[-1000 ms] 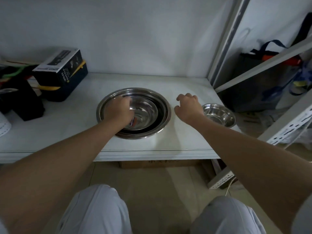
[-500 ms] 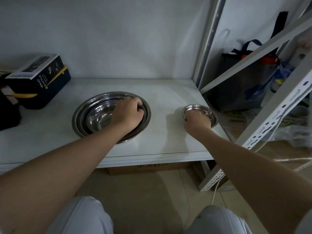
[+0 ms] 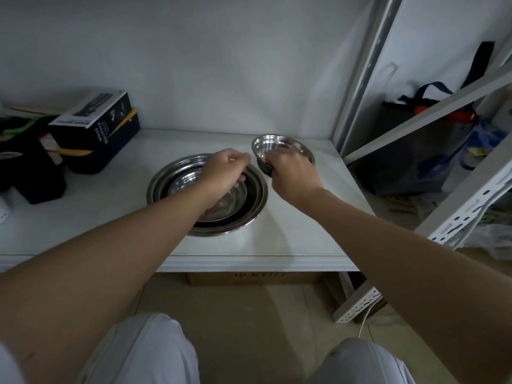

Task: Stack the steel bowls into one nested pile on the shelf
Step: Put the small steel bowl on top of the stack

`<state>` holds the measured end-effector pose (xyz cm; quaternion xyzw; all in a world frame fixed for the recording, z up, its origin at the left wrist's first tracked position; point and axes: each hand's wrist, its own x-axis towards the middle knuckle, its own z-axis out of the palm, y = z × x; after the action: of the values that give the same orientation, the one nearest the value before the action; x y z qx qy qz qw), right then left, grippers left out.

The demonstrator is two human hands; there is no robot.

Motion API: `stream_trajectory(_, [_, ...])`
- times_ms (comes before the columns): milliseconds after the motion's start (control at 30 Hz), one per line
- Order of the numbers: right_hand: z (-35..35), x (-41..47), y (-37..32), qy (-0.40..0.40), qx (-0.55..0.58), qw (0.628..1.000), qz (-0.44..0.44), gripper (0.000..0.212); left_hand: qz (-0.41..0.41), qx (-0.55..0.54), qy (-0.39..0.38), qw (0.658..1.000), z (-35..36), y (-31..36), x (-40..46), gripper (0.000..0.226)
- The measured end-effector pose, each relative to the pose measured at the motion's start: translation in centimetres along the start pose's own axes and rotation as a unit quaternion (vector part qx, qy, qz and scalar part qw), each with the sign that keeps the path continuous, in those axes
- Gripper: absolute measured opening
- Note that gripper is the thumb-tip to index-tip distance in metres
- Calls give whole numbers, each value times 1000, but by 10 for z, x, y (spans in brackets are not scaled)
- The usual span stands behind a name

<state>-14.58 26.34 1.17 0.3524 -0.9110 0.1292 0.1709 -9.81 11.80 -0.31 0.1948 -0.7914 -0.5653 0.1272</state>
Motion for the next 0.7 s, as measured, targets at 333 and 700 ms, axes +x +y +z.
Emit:
stream_trajectory(333, [-4, 28, -78, -29, 60, 992, -103, 37, -105, -72, 162, 978, -87, 1, -2, 14])
stream_trajectory(700, [17, 45, -84, -74, 302, 911, 272, 34, -119, -10, 157, 980, -109, -25, -4, 23])
